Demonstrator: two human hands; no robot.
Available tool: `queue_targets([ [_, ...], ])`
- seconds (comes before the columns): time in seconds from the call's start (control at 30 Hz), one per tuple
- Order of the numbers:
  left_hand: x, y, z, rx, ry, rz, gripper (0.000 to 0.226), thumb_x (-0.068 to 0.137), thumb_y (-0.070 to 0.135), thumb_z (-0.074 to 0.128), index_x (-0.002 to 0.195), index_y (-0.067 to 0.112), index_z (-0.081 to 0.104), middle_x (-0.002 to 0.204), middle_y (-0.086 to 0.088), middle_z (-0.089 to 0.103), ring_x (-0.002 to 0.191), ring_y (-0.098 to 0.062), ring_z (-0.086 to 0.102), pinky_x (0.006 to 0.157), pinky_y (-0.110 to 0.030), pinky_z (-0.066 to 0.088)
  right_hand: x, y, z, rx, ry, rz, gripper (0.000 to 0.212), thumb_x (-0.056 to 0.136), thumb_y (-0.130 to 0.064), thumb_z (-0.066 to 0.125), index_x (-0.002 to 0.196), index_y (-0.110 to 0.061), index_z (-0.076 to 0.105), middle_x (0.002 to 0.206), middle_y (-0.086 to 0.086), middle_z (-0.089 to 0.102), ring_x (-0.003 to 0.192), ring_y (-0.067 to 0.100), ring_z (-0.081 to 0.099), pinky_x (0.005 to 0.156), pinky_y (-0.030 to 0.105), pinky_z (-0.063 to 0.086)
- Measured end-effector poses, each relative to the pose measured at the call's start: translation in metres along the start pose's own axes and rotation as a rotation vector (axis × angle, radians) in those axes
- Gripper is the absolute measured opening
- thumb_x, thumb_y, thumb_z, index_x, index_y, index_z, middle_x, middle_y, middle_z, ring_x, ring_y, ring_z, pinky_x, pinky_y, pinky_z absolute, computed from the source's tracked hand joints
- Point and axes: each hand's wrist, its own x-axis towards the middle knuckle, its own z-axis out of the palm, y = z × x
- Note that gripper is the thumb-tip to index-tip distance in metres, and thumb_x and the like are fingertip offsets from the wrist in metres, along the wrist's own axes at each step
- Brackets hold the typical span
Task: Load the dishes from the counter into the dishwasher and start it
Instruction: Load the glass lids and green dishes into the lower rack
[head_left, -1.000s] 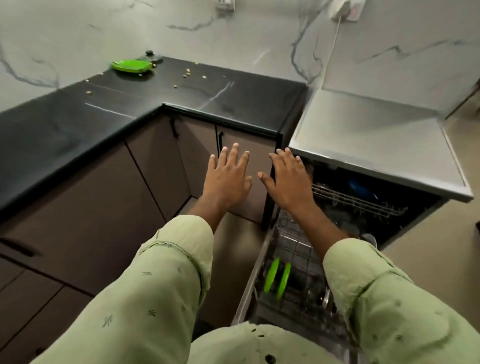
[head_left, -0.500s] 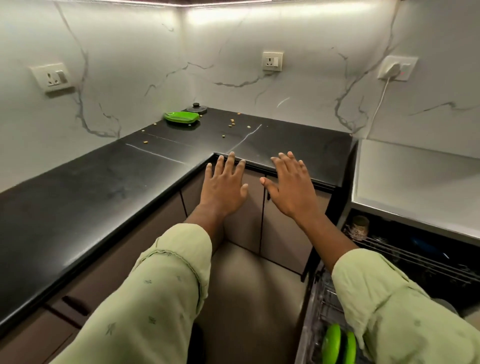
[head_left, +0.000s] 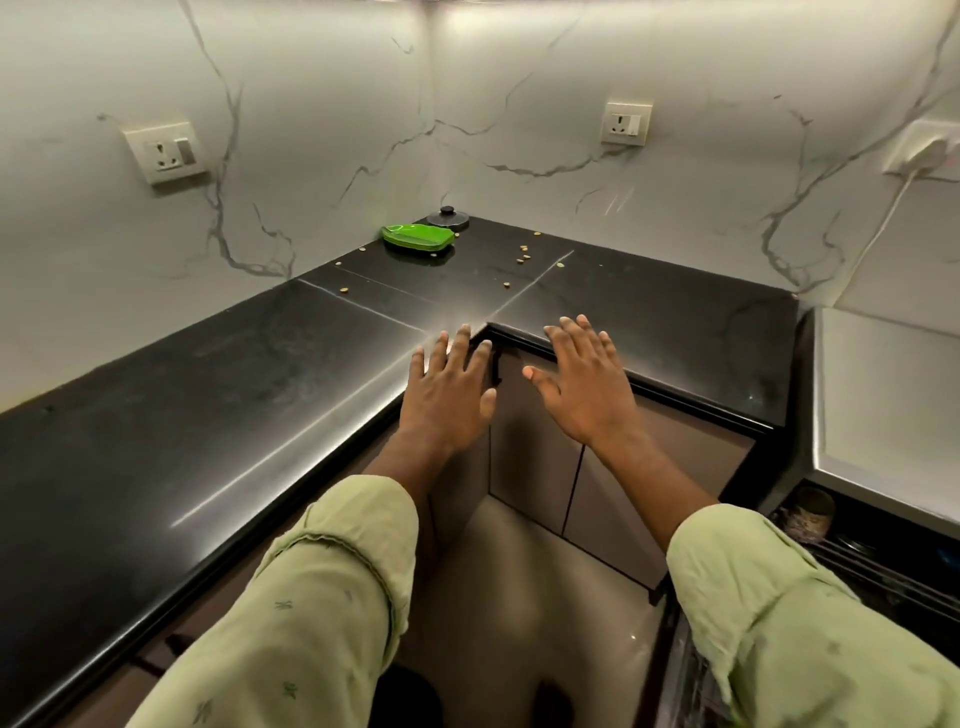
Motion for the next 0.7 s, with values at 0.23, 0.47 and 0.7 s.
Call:
queue_targets([
  [0.23, 0.077, -0.032, 0.014, 0.028, 0.001, -0.058, 0.067, 0.1, 0.044, 0.043, 0.157, 0.023, 0.017, 0.166, -0.01, 0.005, 0.153, -0.032, 0.004, 0.122, -0.052, 0.008, 0.078, 0.02, 0.032, 0.039, 0.013, -0.034, 0.063, 0.098, -0.052, 0.044, 0.149, -0.017, 0.034, 0.158, 0.008, 0.03, 0.15, 0.023, 0.014, 0.122, 0.041, 0.009],
  [0.47, 0.173, -0.033, 0.029, 0.01, 0.008, -0.109, 0.067, 0.1, 0.044, 0.045, 0.157, 0.024, 0.016, 0.166, -0.008, 0.005, 0.153, -0.03, 0.003, 0.122, -0.051, 0.007, 0.174, 0.064, 0.057, 0.054, 0.001, -0.106, 0.064, 0.098, -0.052, 0.044, 0.149, -0.014, 0.035, 0.158, 0.01, 0.03, 0.15, 0.024, 0.015, 0.122, 0.041, 0.009],
  [0.7, 0.229, -0.042, 0.064, 0.026, -0.054, -0.167, 0.068, 0.1, 0.046, 0.043, 0.158, 0.025, 0.013, 0.167, -0.008, 0.002, 0.153, -0.03, 0.001, 0.123, -0.051, 0.006, 0.24, 0.093, 0.101, 0.025, -0.085, -0.152, 0.07, 0.097, -0.055, 0.044, 0.153, -0.018, 0.028, 0.161, 0.01, 0.021, 0.151, 0.026, 0.01, 0.122, 0.045, 0.009],
])
